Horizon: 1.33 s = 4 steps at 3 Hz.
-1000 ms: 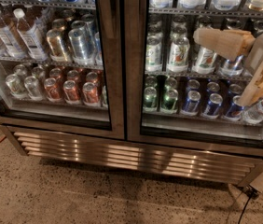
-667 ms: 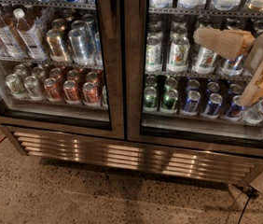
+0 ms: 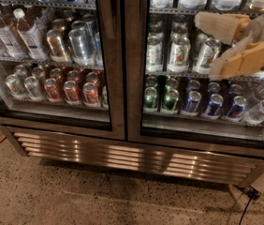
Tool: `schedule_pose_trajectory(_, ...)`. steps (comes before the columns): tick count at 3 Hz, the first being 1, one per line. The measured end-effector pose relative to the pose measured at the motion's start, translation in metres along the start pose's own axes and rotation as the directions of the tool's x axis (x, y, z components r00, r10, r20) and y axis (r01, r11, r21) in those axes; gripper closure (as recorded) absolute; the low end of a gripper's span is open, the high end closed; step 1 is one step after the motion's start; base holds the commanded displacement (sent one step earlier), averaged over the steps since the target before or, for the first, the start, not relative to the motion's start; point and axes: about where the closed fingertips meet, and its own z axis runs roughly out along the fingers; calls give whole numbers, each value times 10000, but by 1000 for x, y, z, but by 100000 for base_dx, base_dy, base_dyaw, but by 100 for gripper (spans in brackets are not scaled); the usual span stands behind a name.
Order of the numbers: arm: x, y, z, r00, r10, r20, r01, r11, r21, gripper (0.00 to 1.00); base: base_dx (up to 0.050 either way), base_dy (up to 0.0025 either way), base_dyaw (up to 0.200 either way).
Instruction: Open left fridge door
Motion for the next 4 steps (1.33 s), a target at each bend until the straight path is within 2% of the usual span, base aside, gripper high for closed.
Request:
schedule_pose_trajectory(1,-2,-4,1,10000,-21,41,20,9999,168,0,0,0,0)
schedule_pose_trajectory(3,0,-6,3,9999,143,67,-143,9999,38,0,0,0,0)
schedule_pose_trajectory(4,-1,3,37,9999,172,14,-172,9989,-438,0,0,0,0)
